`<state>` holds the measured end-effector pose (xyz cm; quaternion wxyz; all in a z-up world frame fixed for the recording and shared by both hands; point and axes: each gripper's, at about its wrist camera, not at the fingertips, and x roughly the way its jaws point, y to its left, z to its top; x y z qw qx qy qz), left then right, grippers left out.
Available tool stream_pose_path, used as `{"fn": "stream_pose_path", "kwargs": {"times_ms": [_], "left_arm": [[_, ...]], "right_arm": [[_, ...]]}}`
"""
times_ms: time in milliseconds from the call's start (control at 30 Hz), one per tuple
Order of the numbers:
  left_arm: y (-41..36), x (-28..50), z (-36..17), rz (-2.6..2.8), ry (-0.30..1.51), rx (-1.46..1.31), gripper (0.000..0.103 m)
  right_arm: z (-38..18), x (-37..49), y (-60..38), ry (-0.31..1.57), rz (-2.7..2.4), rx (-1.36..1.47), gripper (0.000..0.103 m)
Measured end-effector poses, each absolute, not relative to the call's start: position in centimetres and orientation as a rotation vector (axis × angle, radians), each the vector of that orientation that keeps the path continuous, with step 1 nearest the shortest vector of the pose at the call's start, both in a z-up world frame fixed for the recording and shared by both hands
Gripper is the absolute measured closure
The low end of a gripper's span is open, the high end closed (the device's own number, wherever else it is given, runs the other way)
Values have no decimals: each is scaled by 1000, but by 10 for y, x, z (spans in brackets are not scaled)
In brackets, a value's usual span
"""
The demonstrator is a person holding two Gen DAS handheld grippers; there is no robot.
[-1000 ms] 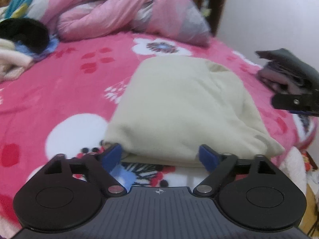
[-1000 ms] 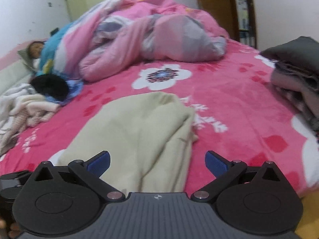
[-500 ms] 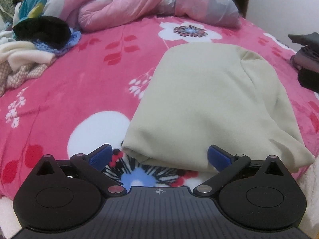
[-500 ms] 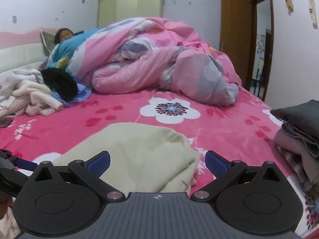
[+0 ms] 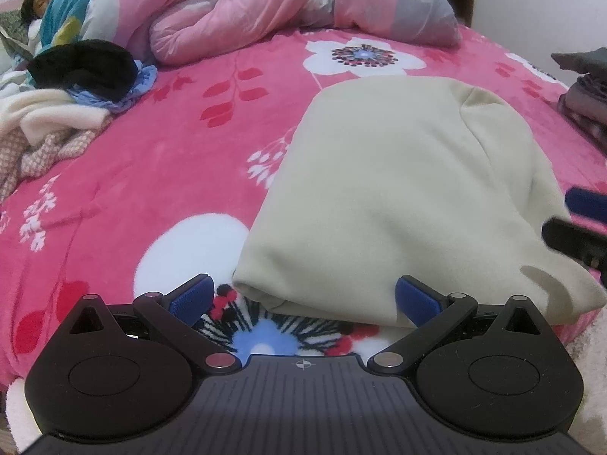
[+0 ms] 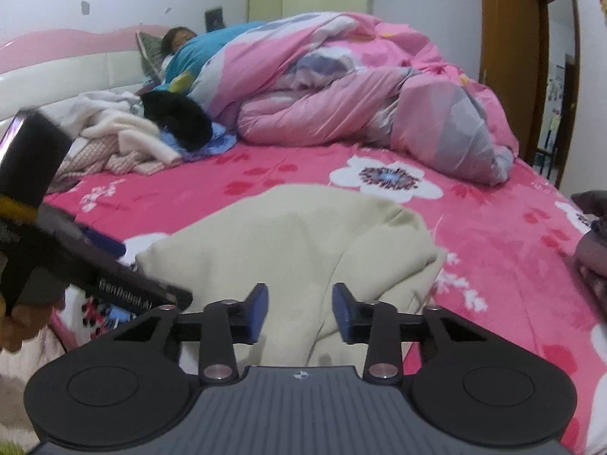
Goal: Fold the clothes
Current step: 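Open both grippers and grasp the hoodie bundle edges again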
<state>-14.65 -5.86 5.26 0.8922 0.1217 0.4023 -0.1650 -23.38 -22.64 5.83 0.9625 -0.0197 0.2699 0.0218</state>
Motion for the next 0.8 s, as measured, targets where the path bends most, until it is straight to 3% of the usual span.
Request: {"fn": "stream_pose_path", "kwargs": {"times_ms": [167, 400, 533, 700, 800], "left_arm": [[-57, -147, 52, -351, 831, 253, 0], [-27, -142, 64, -471, 778, 126, 0], [-3, -121, 71, -592, 780, -40, 0], [14, -84, 54, -706, 863, -226, 0], [24, -61, 39, -770, 937, -328, 0]], "right_arm": [[34, -238, -252, 657, -20, 48, 71], [38, -269, -313, 627, -140, 314, 68], [27, -274, -352, 583, -58, 620, 56], [-12, -261, -388, 606, 77, 1018, 53], [-27, -248, -391, 664, 116, 1092, 48]]}}
